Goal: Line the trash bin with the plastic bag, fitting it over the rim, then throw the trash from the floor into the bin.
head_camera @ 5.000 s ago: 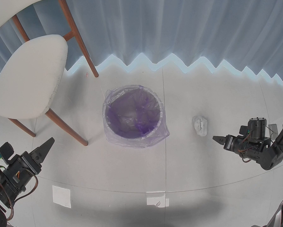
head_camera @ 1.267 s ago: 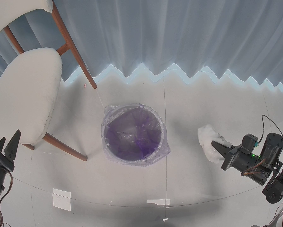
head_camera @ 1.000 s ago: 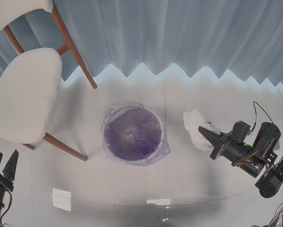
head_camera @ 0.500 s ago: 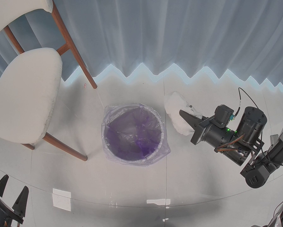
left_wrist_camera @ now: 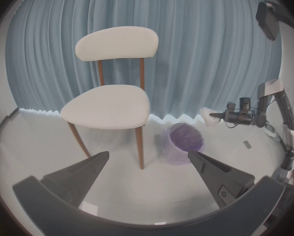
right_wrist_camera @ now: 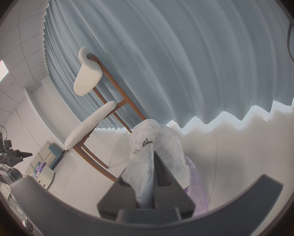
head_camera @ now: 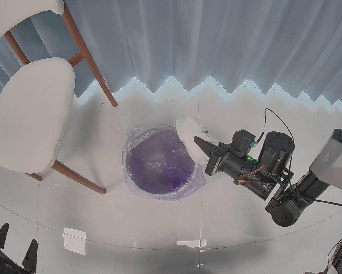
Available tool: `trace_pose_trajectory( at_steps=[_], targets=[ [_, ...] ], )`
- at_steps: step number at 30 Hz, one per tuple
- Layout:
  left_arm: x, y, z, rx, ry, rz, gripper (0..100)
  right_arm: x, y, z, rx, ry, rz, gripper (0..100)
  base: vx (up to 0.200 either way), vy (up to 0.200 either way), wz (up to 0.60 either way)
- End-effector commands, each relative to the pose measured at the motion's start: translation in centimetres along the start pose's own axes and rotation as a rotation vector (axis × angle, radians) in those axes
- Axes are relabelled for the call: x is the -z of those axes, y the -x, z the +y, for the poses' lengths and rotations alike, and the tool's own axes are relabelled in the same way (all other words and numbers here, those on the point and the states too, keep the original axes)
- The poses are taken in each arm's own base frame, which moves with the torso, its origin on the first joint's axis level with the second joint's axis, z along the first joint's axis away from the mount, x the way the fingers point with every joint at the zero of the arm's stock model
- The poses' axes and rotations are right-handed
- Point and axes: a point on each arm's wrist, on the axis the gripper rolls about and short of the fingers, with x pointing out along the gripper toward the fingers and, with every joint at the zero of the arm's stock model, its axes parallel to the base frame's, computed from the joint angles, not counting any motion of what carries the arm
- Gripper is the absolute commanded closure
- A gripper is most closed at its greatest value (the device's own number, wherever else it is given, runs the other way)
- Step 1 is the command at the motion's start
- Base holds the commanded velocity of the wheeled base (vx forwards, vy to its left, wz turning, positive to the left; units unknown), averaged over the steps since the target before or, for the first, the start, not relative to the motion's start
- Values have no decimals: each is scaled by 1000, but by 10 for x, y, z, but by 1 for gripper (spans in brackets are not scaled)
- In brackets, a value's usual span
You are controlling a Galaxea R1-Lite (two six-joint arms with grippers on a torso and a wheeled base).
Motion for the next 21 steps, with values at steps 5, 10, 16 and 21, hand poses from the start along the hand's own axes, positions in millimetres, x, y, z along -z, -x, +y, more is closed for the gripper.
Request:
trace_pose_trajectory(
  at_steps=[5, 10, 16, 21],
  targets=[
    [10, 1, 4, -167, 15, 48, 0, 39, -40, 6, -31, -5, 31, 100, 0, 0, 0],
    [11, 1, 4, -178, 24, 50, 0, 56, -54, 7, -29, -8, 40, 100, 0, 0, 0],
    [13, 4, 5, -86, -15, 54, 0, 77, -70, 3, -27, -10, 46, 100, 0, 0, 0],
    [14, 7, 4, -95, -18, 11, 0, 90, -81, 0, -27, -13, 44, 100, 0, 0, 0]
  ],
)
